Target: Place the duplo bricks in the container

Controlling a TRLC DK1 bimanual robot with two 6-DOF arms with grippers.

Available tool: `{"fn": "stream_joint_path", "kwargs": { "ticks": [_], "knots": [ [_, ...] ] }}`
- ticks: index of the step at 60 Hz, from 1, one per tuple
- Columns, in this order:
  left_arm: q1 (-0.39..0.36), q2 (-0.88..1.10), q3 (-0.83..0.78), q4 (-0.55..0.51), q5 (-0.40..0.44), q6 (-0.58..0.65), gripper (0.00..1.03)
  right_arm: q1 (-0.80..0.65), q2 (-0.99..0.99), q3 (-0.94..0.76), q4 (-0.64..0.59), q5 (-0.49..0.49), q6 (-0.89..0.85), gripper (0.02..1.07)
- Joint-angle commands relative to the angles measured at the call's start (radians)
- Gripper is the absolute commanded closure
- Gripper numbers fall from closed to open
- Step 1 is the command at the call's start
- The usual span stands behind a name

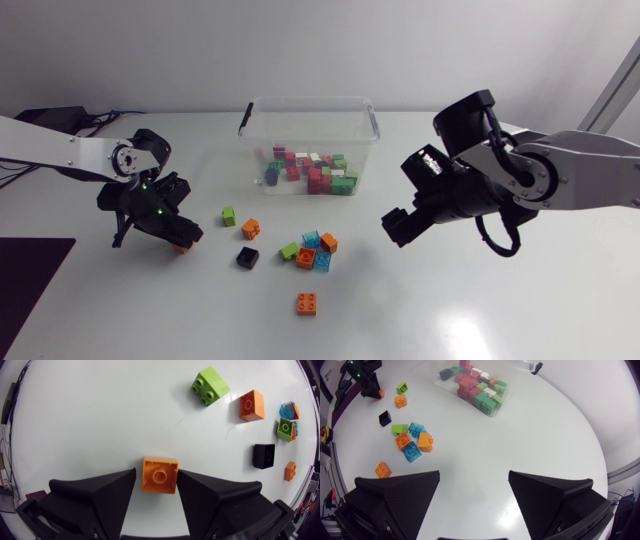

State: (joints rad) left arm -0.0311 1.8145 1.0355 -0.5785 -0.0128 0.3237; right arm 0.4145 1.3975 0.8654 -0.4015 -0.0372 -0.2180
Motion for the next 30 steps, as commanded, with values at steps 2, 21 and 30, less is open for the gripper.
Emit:
{"fn": "stream_joint_path", "kwargs": {
  "ticks": [2, 21, 30],
  "knots": [
    [0.000, 0.028, 0.021, -0.011, 0.001, 0.029, 0.65, 0.023, 0.028, 0.027, -0.013, 0.005, -0.017, 0.10],
    [-0.003, -0.053, 0.020, -0.023, 0.050, 0.040, 0.72, 0.083, 0.190, 0.149, -0.039, 0.007, 0.002, 0.12],
    [-0.010, -0.155, 0.021, -0.035, 0.085, 0.038, 0.72, 0.135, 0.288, 0.204, -0.040, 0.020, 0.019, 0.13]
  ]
}}
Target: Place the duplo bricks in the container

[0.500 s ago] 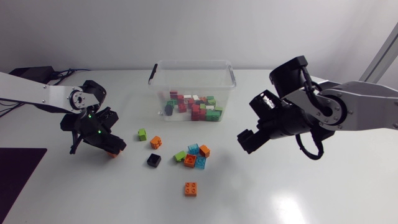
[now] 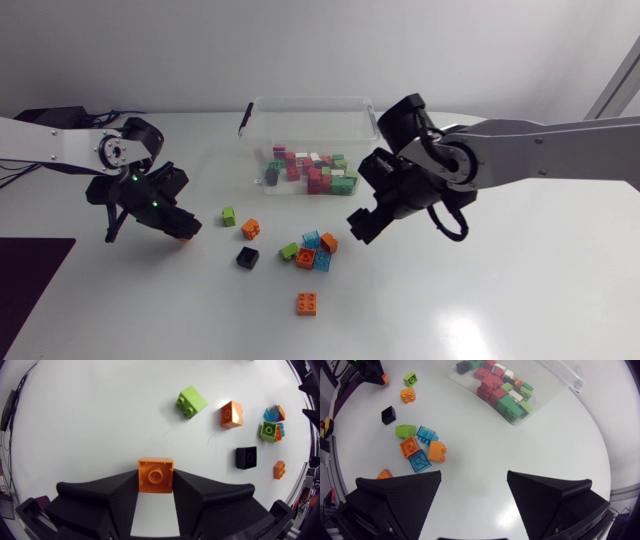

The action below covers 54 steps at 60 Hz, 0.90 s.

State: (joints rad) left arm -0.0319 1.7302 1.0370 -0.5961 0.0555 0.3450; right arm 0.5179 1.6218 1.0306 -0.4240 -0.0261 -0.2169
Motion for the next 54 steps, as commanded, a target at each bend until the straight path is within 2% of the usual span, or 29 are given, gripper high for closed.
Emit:
{"fn": "stream_joint_path", "kwargs": {
  "ticks": [1, 13, 21, 33, 36, 46, 54],
  "knots": [
    [-0.010, -0.081, 0.021, -0.021, 0.018, 0.015, 0.72, 0.036, 0.075, 0.045, -0.018, 0.009, 0.019, 0.13],
    [-0.020, -0.182, 0.060, -0.048, 0.087, -0.006, 0.72, 0.083, 0.190, 0.106, -0.021, 0.015, 0.045, 0.18],
    [-0.039, -0.225, 0.083, -0.056, 0.101, -0.024, 0.72, 0.102, 0.240, 0.140, -0.030, 0.015, 0.060, 0.22],
    [-0.066, -0.282, 0.123, -0.054, 0.138, -0.052, 0.72, 0.123, 0.299, 0.172, -0.030, 0.015, 0.073, 0.23],
    [-0.076, -0.293, 0.140, -0.054, 0.144, -0.061, 0.72, 0.126, 0.316, 0.184, -0.030, 0.015, 0.079, 0.30],
    [-0.108, -0.308, 0.187, -0.042, 0.150, -0.089, 0.72, 0.131, 0.372, 0.226, -0.033, 0.020, 0.083, 0.42],
    [-0.138, -0.308, 0.210, 0.015, 0.158, -0.123, 0.72, 0.134, 0.405, 0.241, -0.032, 0.020, 0.083, 0.57]
  ]
}}
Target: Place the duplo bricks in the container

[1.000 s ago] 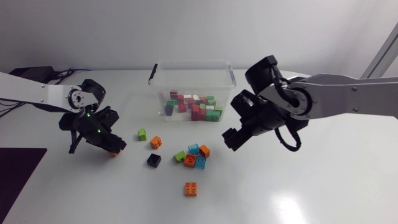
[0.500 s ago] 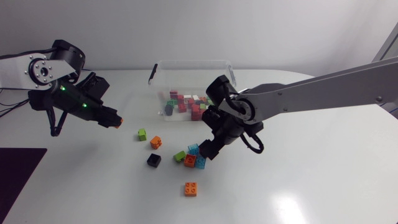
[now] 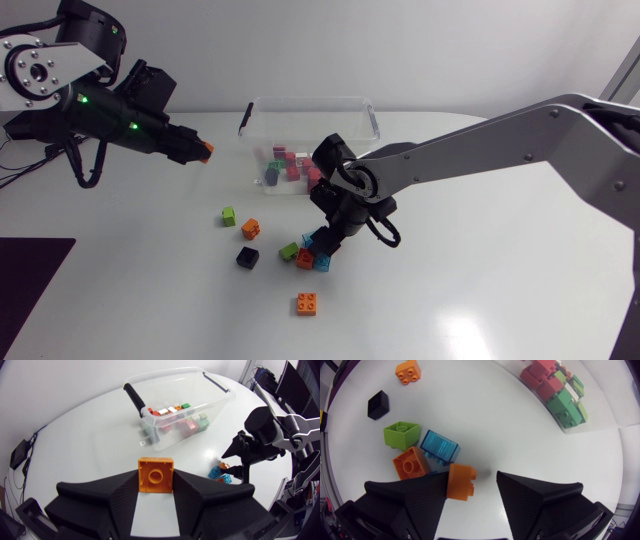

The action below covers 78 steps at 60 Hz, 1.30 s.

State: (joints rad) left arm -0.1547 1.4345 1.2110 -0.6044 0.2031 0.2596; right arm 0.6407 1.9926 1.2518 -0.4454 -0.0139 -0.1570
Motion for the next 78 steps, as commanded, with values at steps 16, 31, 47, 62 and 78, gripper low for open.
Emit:
{"fn": "stream_joint_path", "kwargs": {
  "ticks": [16, 31, 47, 62, 78],
  "knots": [
    [-0.052, 0.075, 0.107, 0.117, 0.022, -0.094, 0.72, 0.017, 0.029, 0.014, -0.012, -0.018, 0.028, 0.80],
    [-0.123, 0.224, 0.229, 0.198, 0.021, -0.148, 0.71, -0.012, -0.129, -0.008, -0.056, -0.012, 0.013, 0.80],
    [-0.164, 0.429, 0.421, 0.245, 0.001, -0.194, 0.70, -0.070, -0.278, -0.002, -0.078, -0.017, -0.013, 0.79],
    [-0.151, 0.535, 0.507, 0.350, -0.070, -0.221, 0.39, -0.118, -0.360, 0.055, -0.070, -0.018, -0.032, 0.79],
    [-0.106, 0.451, 0.450, 0.420, -0.093, -0.220, 0.05, -0.153, -0.354, 0.147, -0.004, -0.020, -0.036, 0.79]
  ]
}}
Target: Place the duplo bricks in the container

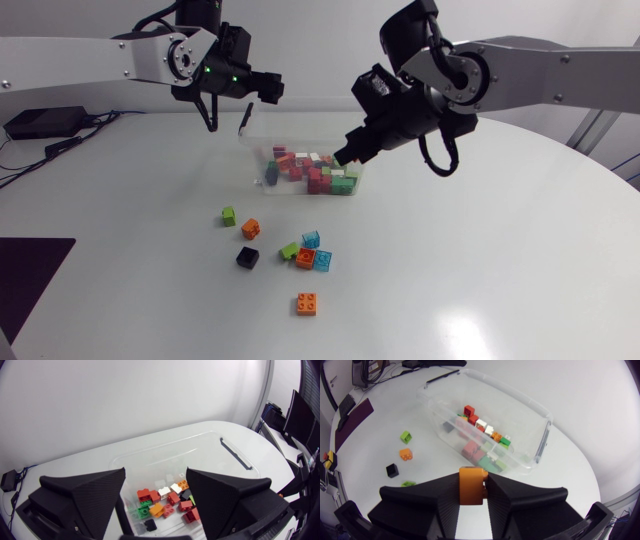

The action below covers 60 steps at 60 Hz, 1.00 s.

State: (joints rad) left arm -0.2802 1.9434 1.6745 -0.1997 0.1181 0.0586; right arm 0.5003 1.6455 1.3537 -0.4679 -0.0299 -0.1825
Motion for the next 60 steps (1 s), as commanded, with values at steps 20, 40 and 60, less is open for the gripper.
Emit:
{"fn": "stream_joint_path", "kwargs": {
  "ticks": [20, 40, 60],
  "knots": [
    [0.098, -0.416, -0.325, -0.055, 0.026, 0.112, 0.05, -0.049, 0.105, 0.159, 0.153, -0.004, -0.005, 0.78],
    [0.162, -0.537, -0.553, -0.155, 0.137, 0.357, 0.06, -0.048, 0.281, 0.268, 0.287, 0.025, 0.015, 0.78],
    [0.180, -0.423, -0.610, -0.195, 0.190, 0.665, 0.07, -0.049, 0.422, 0.378, 0.287, 0.110, -0.015, 0.12]
  ]
}}
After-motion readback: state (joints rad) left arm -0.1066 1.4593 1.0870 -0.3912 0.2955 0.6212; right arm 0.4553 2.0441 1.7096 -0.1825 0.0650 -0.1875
